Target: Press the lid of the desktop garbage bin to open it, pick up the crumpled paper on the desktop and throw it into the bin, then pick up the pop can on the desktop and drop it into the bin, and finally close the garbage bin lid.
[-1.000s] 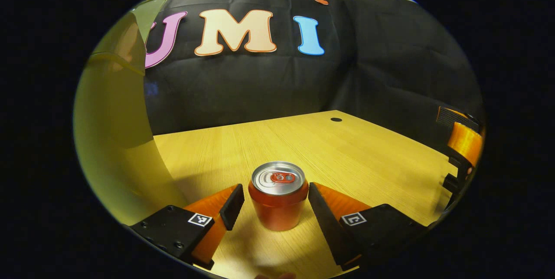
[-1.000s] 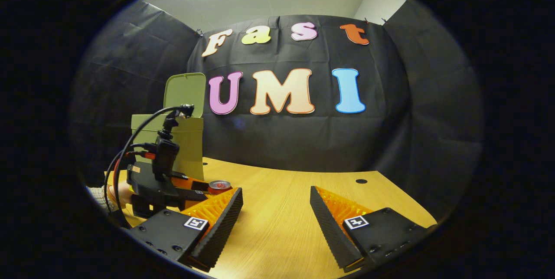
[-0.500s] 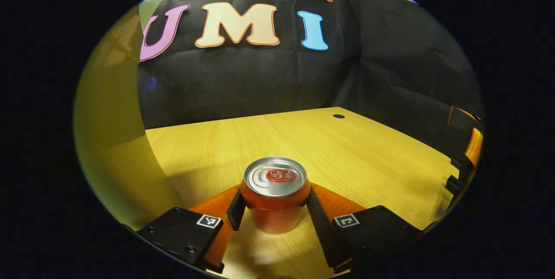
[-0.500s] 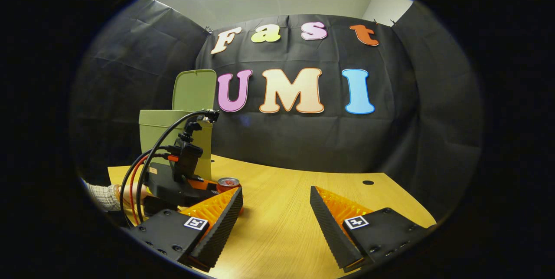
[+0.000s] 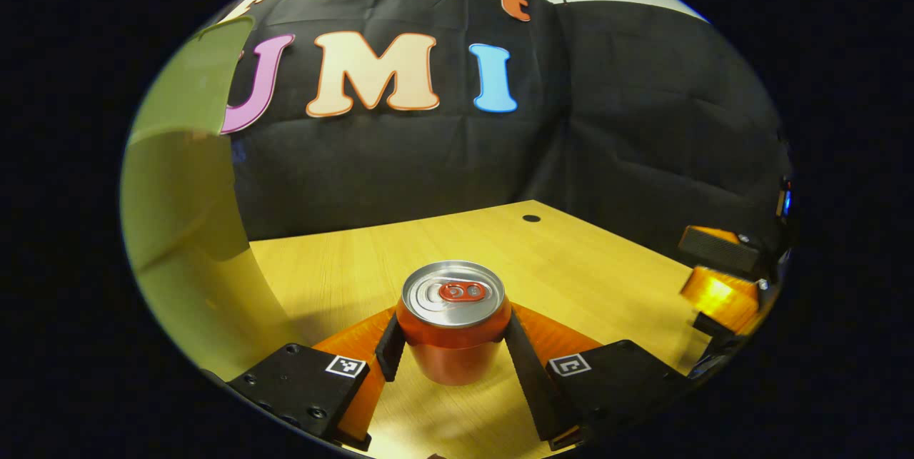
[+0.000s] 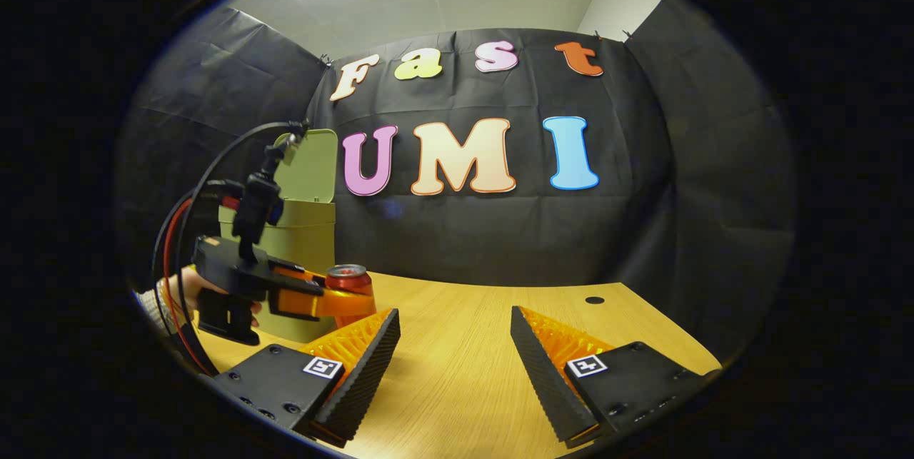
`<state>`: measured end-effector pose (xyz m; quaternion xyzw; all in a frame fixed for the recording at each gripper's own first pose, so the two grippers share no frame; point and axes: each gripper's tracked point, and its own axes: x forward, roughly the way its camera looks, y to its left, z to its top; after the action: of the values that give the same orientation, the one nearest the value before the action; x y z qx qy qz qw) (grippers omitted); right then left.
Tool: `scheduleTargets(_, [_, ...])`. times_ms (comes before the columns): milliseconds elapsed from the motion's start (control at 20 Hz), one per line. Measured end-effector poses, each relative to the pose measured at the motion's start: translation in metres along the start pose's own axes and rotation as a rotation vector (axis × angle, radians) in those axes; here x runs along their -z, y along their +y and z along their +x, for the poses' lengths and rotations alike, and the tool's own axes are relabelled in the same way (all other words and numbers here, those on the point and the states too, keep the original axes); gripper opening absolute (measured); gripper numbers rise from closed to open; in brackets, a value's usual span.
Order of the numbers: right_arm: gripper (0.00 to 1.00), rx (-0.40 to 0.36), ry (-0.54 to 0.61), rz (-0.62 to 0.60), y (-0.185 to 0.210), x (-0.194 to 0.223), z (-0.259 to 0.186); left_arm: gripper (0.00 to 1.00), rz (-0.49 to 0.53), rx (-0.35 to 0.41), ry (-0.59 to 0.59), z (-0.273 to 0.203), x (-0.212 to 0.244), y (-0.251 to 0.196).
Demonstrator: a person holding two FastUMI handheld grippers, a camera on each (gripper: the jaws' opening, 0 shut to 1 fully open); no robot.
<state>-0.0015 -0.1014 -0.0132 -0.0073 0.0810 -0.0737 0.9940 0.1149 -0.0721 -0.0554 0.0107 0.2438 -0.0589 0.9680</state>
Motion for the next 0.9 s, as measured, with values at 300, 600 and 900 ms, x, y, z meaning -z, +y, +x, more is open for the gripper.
scheduleTargets(300, [1.0,-0.007,-0.015,0.027,0.001,-0.006,-0.007,0.77,0.037,-0.041,-0.074,-0.033,-0.09,0.007])
scheduleTargets(600, [0.98,-0.028,-0.014,0.018,0.009,-0.006,-0.005,0.77,0.01,-0.14,-0.194,-0.078,-0.183,0.06])
scheduleTargets(900, [1.0,-0.067,0.024,0.004,0.029,0.009,0.007,0.77,-0.025,-0.36,-0.244,-0.124,-0.216,0.165])
